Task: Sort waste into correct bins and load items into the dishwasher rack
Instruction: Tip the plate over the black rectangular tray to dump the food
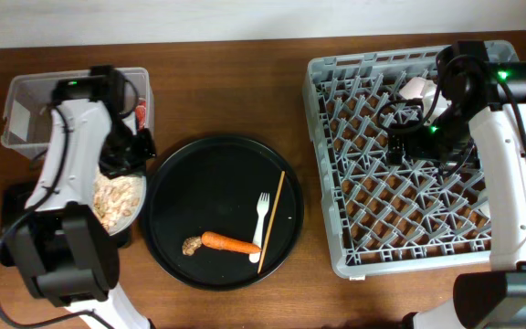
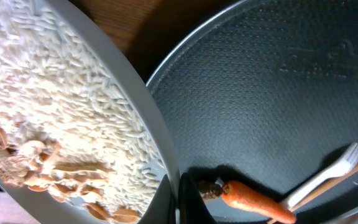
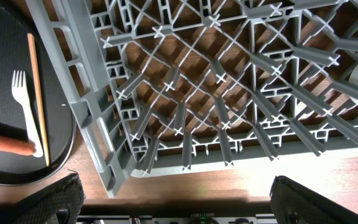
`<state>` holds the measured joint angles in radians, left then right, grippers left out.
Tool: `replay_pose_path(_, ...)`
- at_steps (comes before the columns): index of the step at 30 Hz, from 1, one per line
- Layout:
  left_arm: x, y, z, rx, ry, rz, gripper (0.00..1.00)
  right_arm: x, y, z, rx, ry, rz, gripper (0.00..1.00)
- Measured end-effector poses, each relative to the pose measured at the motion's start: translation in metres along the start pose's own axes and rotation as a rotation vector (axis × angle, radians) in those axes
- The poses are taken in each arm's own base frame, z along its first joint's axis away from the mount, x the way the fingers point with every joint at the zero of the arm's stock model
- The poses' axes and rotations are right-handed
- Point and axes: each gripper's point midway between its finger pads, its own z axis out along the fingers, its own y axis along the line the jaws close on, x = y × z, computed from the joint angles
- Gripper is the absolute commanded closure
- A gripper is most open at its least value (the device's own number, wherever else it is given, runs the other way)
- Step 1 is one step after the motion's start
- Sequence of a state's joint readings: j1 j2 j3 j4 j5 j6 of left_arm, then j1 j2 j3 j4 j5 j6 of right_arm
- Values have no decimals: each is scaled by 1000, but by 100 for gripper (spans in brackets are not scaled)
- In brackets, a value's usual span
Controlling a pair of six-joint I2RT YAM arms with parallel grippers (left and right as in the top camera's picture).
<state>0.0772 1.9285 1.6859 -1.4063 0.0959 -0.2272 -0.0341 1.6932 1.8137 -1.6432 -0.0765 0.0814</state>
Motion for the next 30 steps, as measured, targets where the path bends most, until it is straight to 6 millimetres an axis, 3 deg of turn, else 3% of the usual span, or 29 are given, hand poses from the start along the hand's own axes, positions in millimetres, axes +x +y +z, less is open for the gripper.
replay_pose_path(9, 0, 13, -11, 257, 37, -17, 100, 2, 0, 0, 0, 10, 1, 1)
replay_pose_path(15, -2, 33, -22, 392, 25, -62, 100, 3, 0, 0, 1, 13, 1, 1)
replay_pose_path(30, -11, 86, -70, 776, -160, -184, 100, 4, 0, 0, 1, 14, 1, 1)
